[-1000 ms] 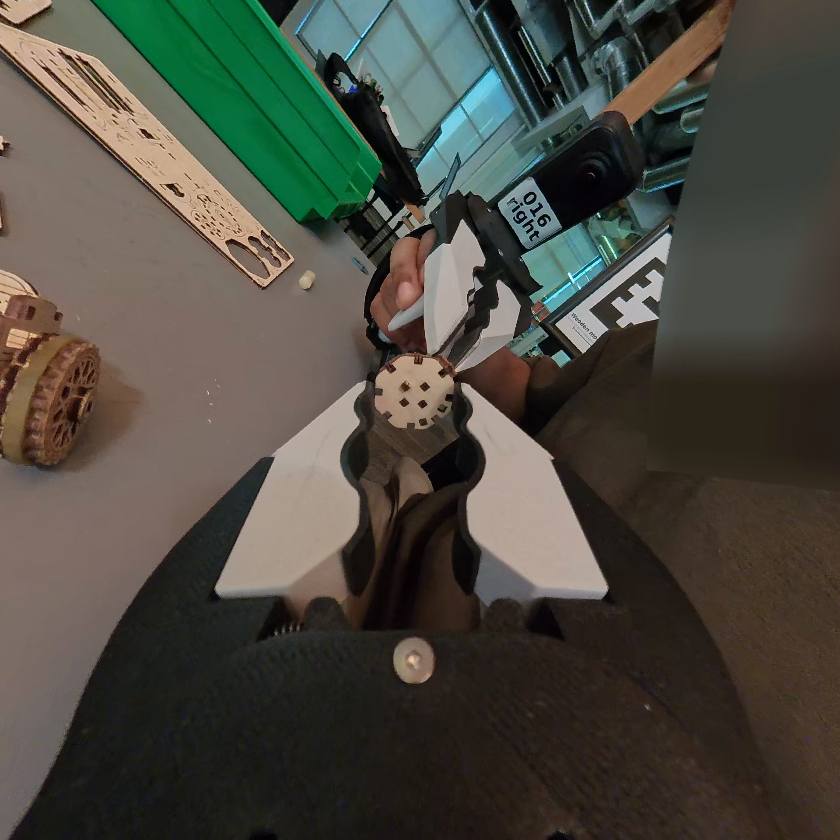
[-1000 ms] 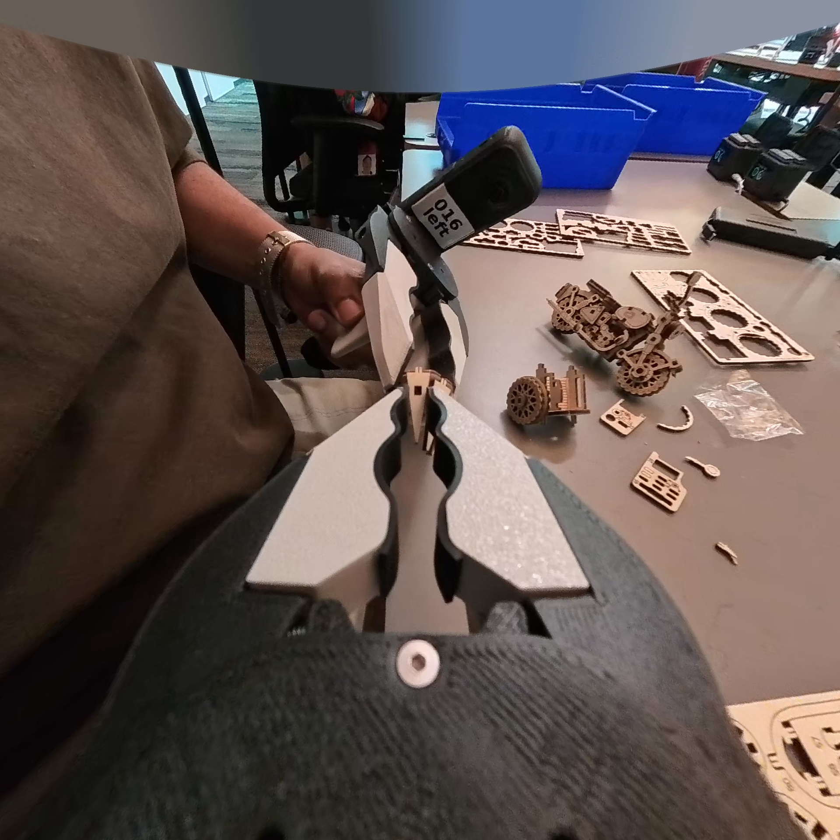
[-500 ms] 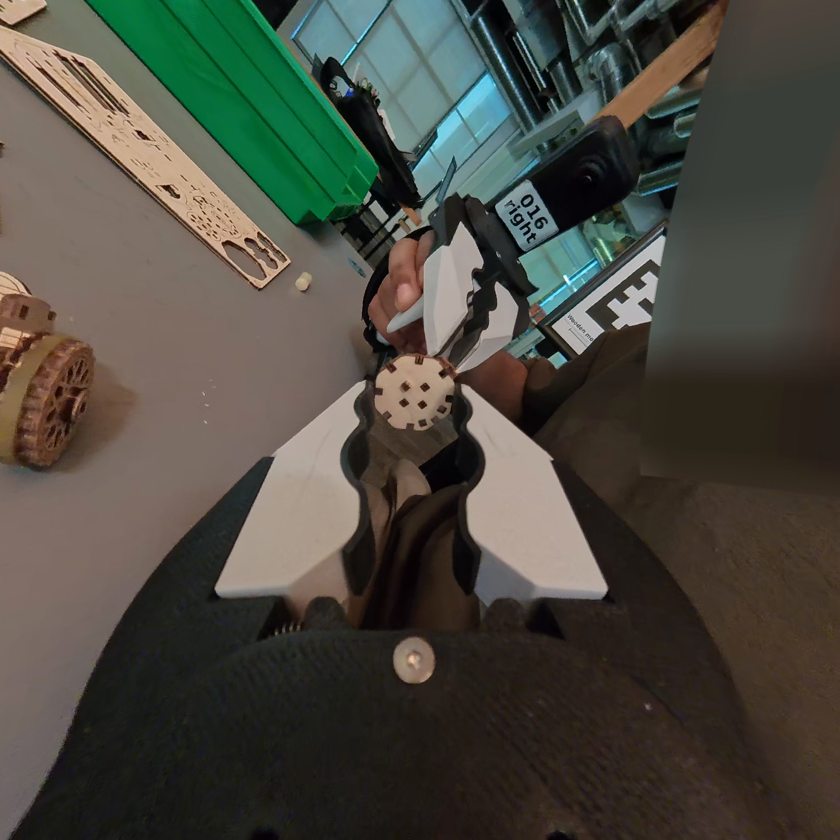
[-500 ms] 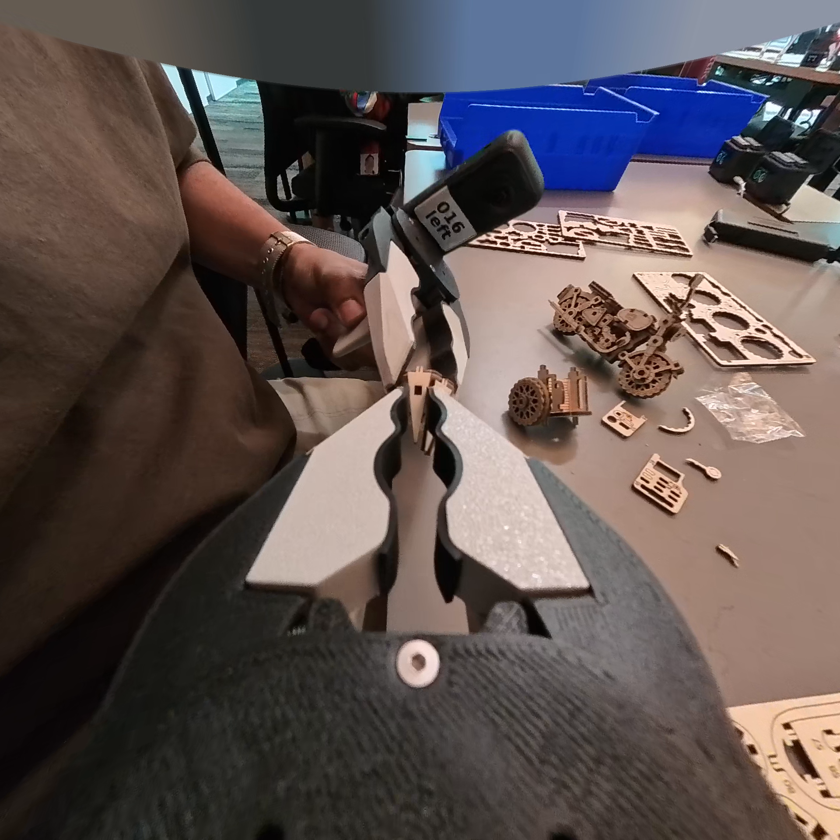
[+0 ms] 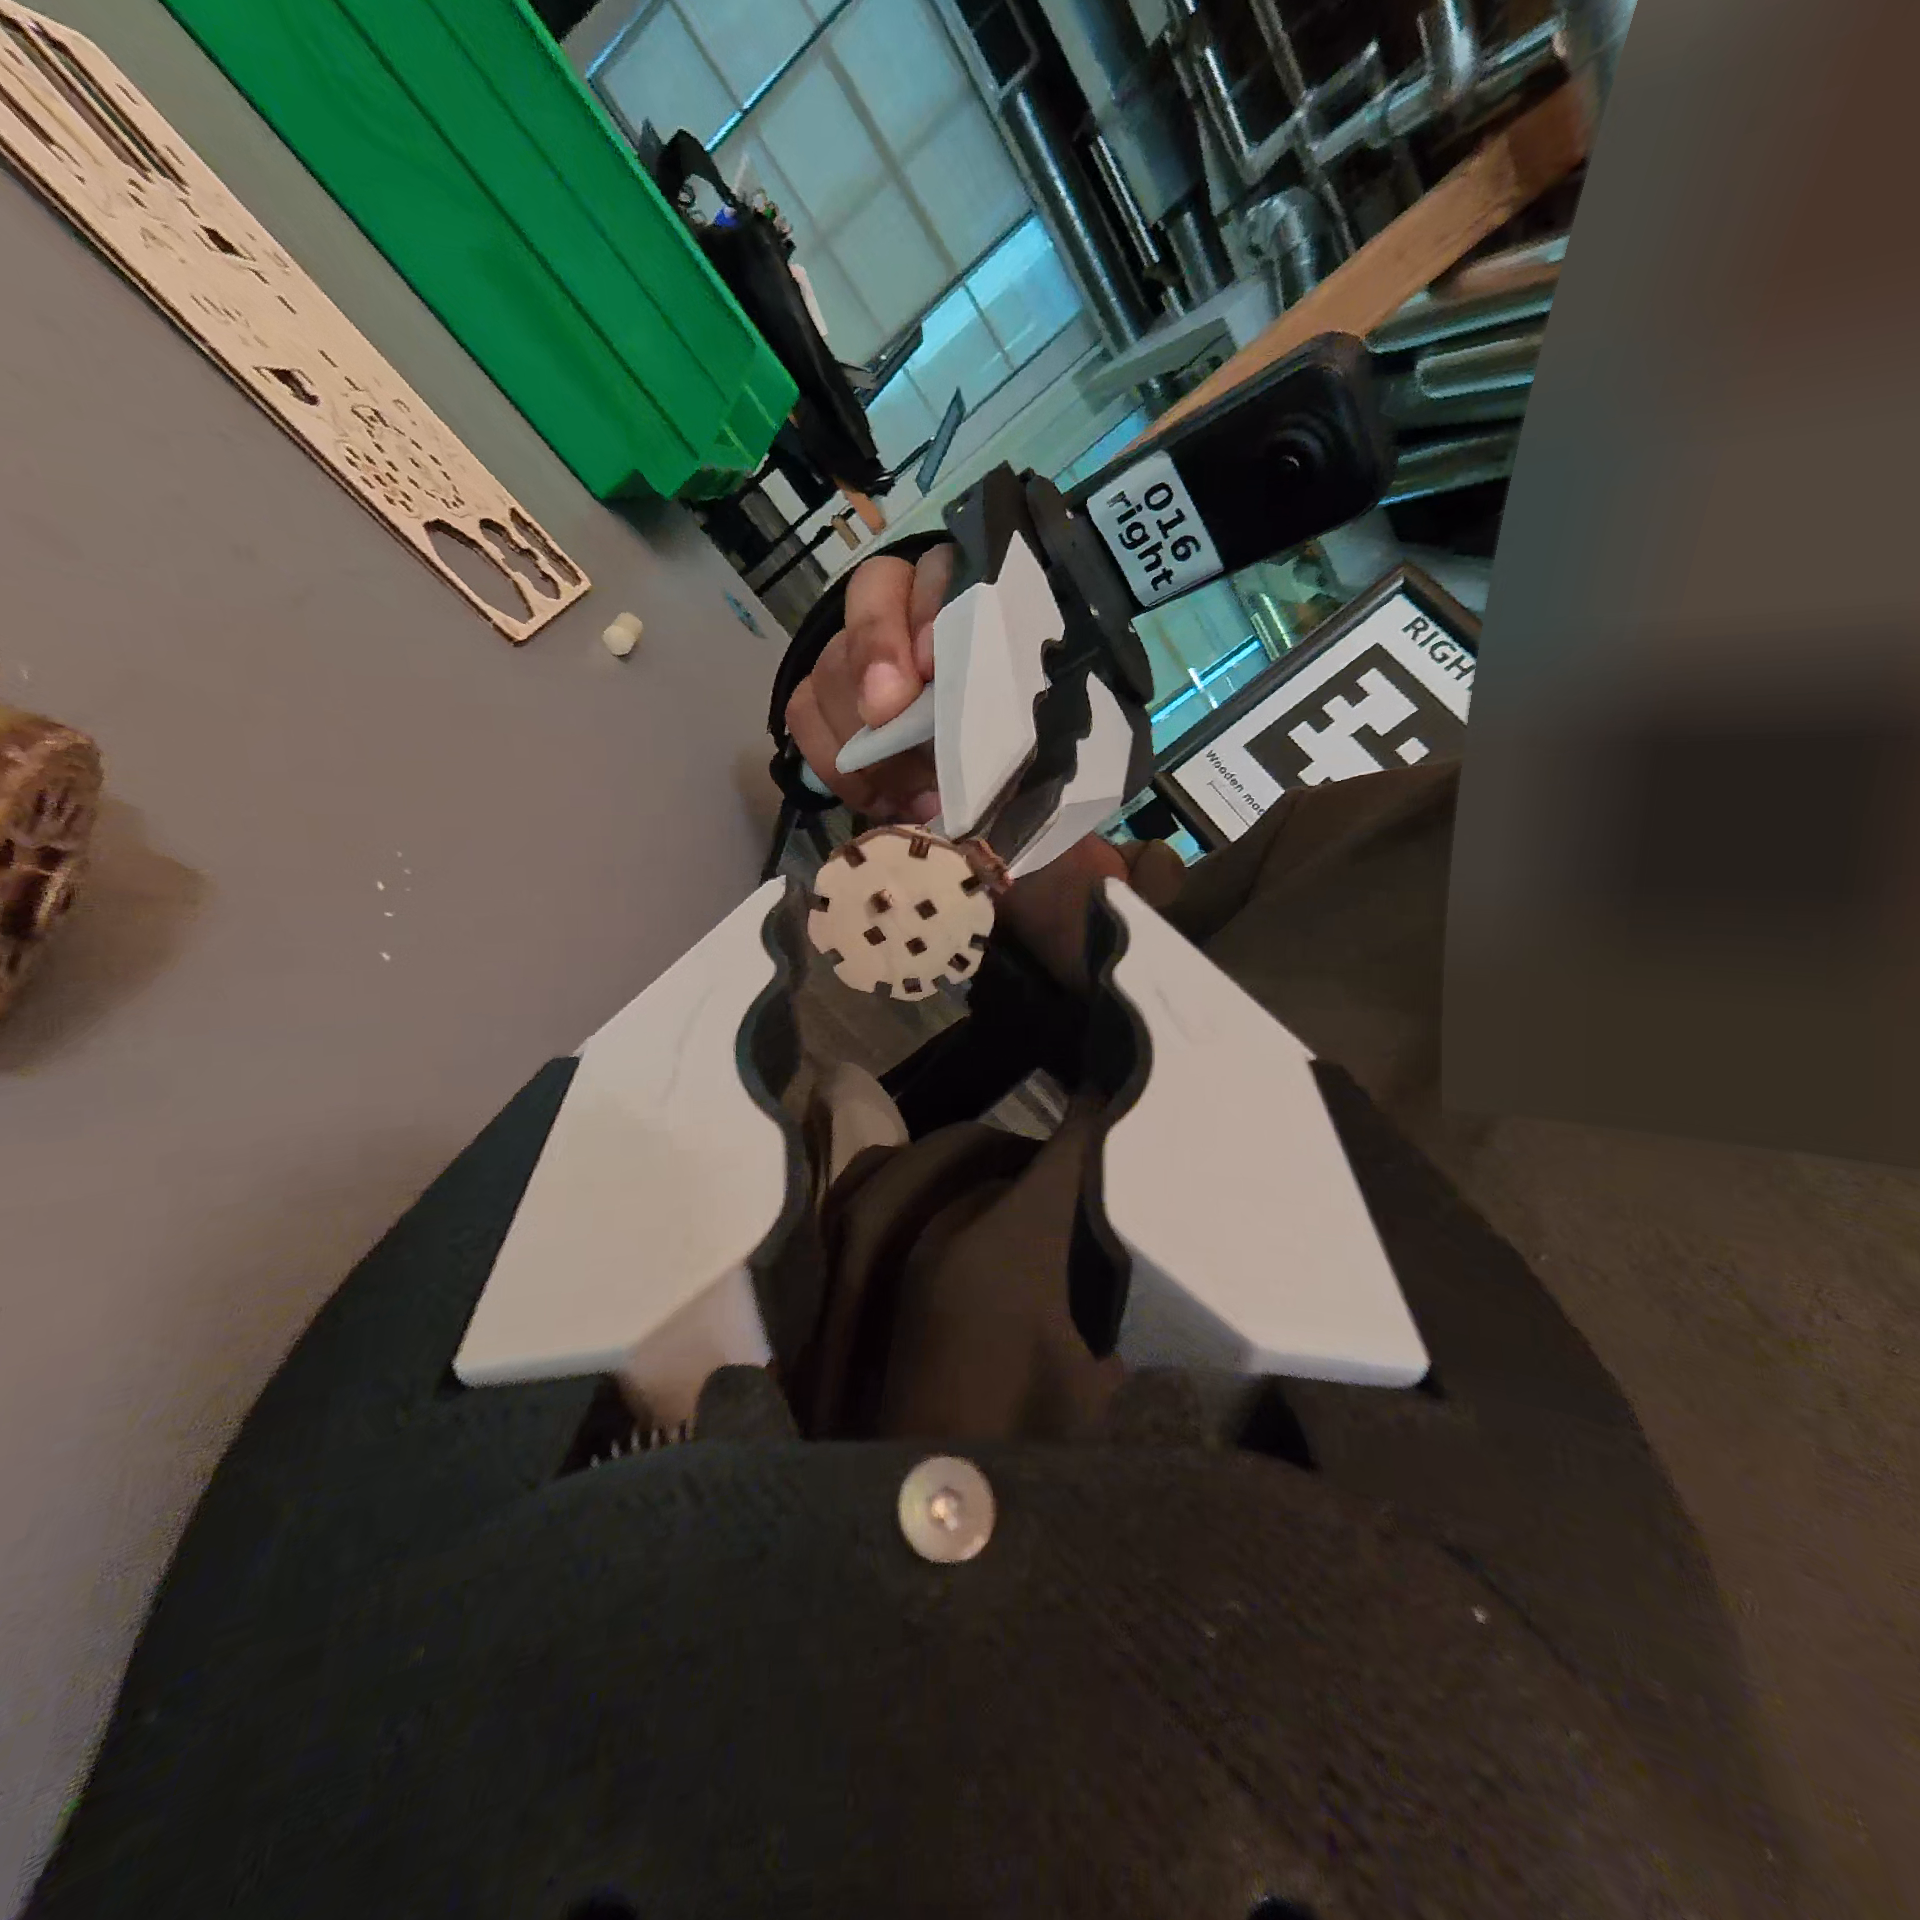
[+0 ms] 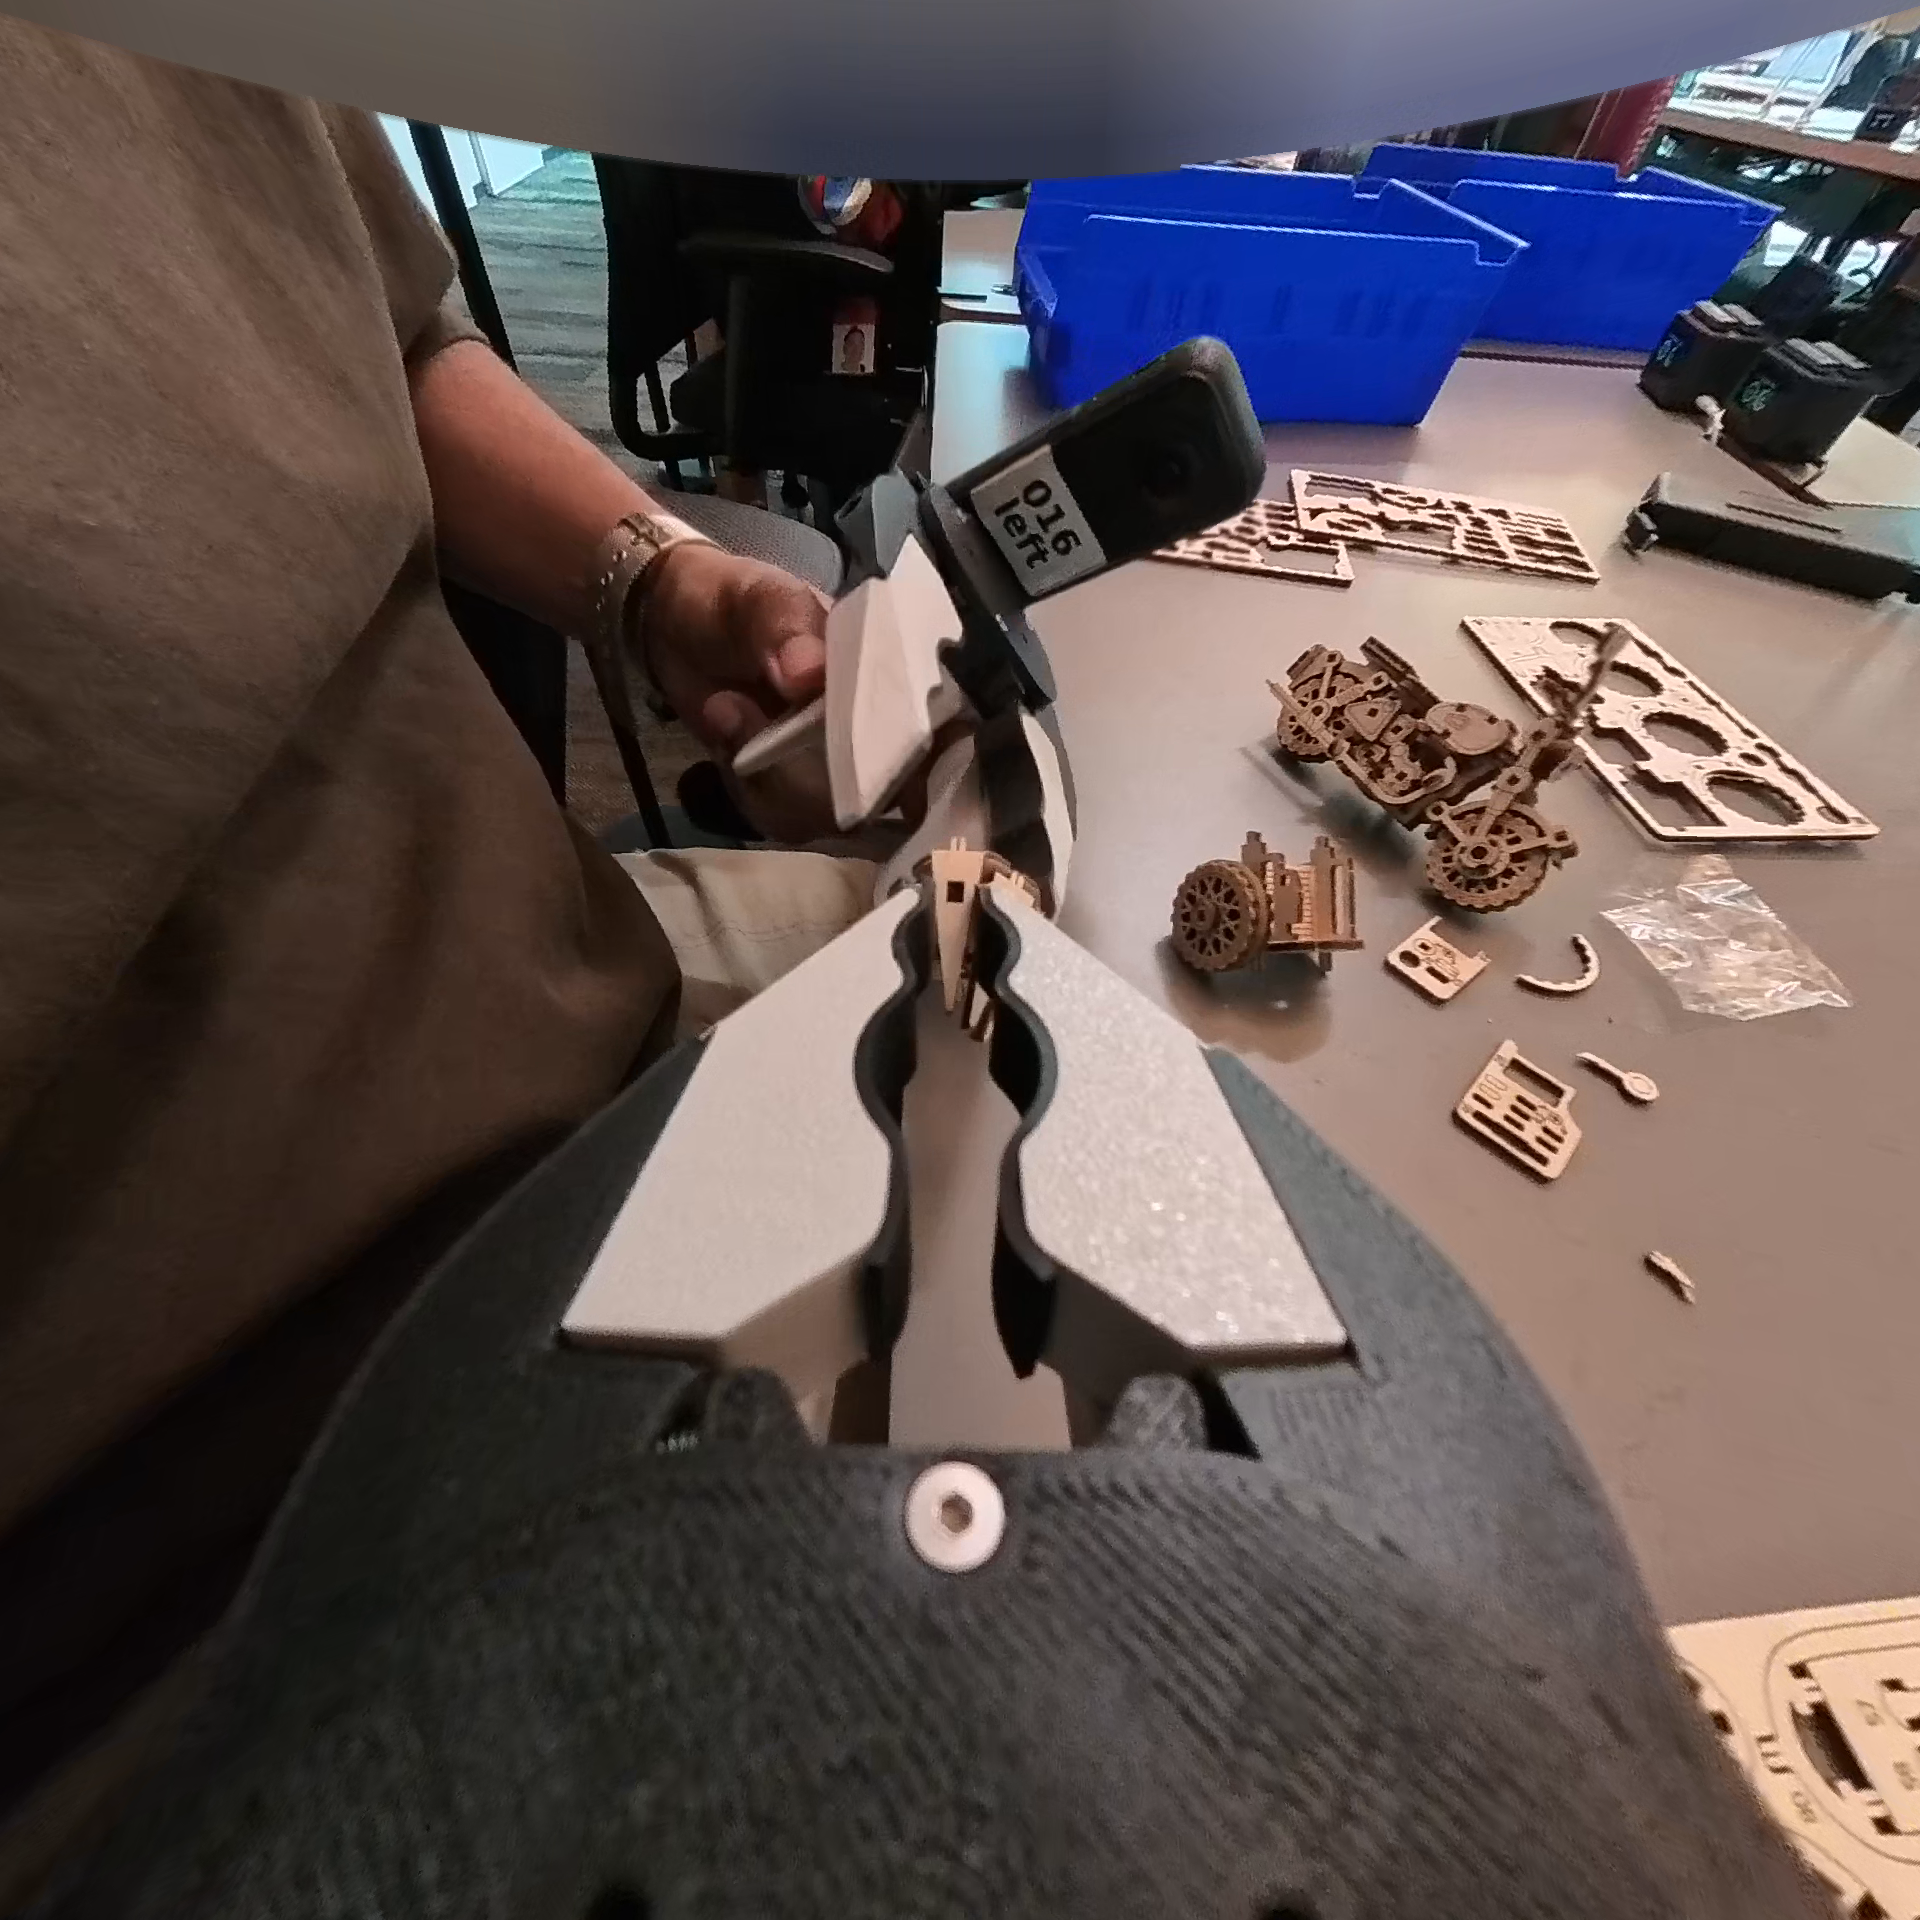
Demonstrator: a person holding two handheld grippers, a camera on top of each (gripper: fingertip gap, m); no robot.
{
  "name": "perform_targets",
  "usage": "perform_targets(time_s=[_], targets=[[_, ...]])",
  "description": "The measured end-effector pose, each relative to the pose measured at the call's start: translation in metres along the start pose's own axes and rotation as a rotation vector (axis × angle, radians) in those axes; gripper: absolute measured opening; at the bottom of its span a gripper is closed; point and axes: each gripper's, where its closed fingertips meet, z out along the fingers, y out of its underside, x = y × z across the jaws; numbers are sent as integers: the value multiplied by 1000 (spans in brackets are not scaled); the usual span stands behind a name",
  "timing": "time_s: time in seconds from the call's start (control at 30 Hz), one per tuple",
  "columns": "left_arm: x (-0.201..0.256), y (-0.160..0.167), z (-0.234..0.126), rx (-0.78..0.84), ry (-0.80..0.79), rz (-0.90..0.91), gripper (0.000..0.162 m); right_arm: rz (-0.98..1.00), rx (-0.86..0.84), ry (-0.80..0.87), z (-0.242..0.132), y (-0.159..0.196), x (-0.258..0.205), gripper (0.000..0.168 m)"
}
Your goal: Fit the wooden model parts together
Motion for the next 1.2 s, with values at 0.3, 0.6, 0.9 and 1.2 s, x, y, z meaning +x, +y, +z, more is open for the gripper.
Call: perform_targets(time_s=[0.3, 0.6, 0.9, 1.2], targets=[[-8, -4, -3, 53, -27, -50, 34, -53, -25, 26, 1, 1, -1, 5], [-10, -7, -5, 75, -38, -61, 33, -110, -56, 54, 4, 2, -1, 5], [-13, -11, -8, 103, -60, -54, 29, -113, -52, 82, 6, 1, 2, 5], [-13, -19, -13, 155, -56, -61, 30, -86, -24, 142, 5, -4, 10, 15]])
